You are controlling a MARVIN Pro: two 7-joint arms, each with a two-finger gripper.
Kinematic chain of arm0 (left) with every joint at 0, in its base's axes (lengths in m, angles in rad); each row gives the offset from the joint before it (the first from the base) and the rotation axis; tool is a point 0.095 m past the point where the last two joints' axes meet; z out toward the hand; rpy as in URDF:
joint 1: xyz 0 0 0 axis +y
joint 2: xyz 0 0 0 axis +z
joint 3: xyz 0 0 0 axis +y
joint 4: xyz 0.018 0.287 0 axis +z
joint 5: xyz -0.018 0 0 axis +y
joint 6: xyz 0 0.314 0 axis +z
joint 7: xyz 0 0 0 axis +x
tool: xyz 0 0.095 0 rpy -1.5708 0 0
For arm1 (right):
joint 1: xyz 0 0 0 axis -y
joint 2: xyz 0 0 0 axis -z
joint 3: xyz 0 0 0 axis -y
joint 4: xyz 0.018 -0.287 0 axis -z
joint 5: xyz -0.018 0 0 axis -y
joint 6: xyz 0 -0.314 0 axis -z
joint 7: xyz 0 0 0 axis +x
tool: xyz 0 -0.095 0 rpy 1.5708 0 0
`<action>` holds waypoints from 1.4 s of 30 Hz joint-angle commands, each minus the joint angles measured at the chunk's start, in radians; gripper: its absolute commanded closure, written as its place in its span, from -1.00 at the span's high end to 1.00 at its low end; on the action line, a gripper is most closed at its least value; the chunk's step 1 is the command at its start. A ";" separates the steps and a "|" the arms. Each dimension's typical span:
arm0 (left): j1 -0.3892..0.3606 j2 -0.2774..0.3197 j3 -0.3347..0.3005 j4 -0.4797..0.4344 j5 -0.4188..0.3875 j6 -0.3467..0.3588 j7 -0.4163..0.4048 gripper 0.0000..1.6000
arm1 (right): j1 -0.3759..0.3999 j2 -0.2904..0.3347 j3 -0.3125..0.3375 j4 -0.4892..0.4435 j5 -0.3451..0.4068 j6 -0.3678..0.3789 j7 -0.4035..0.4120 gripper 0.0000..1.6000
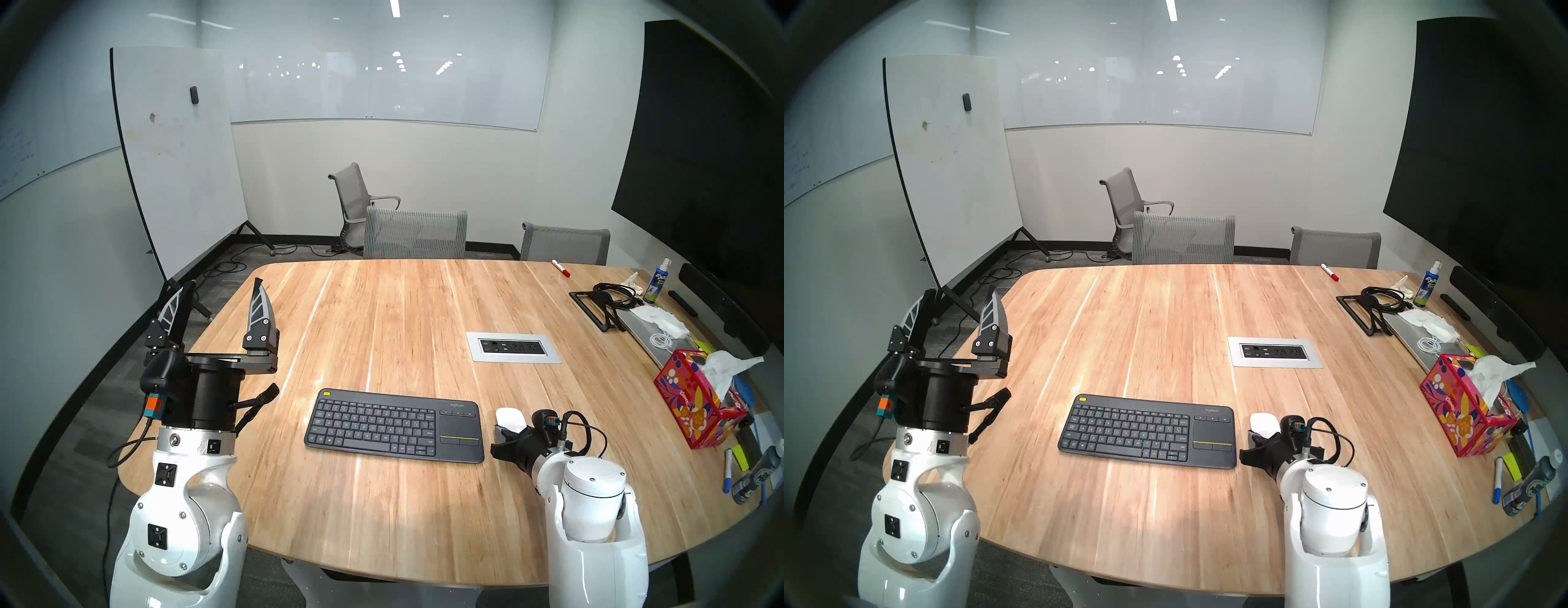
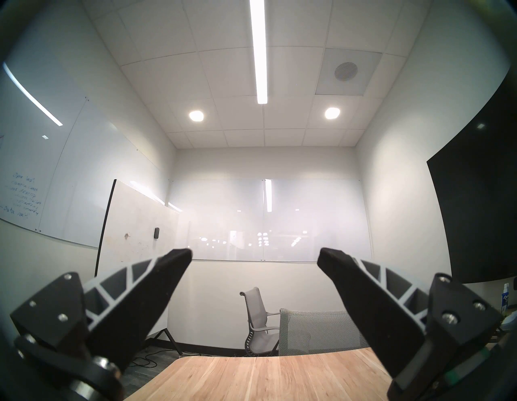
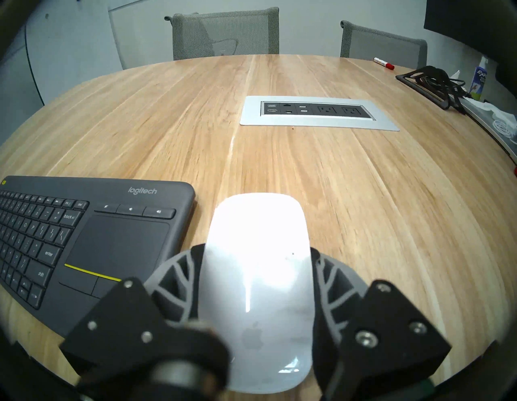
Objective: Put the mouse beside the keyboard
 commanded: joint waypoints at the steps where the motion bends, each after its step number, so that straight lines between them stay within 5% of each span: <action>1: -0.001 0.000 0.001 -0.017 -0.002 -0.002 -0.001 1.00 | 0.021 -0.001 0.001 0.002 0.003 -0.009 -0.002 -1.00; 34: -0.001 0.000 0.001 -0.017 -0.002 -0.002 -0.001 1.00 | 0.044 0.007 0.000 0.049 -0.001 -0.002 -0.032 -1.00; 35: -0.001 0.000 0.001 -0.017 -0.002 -0.002 -0.001 1.00 | 0.045 0.008 -0.001 0.050 -0.001 -0.001 -0.033 -0.69; 42: -0.001 0.000 0.001 -0.018 -0.002 -0.002 -0.001 1.00 | 0.050 0.010 -0.003 0.056 0.001 0.002 -0.038 -0.19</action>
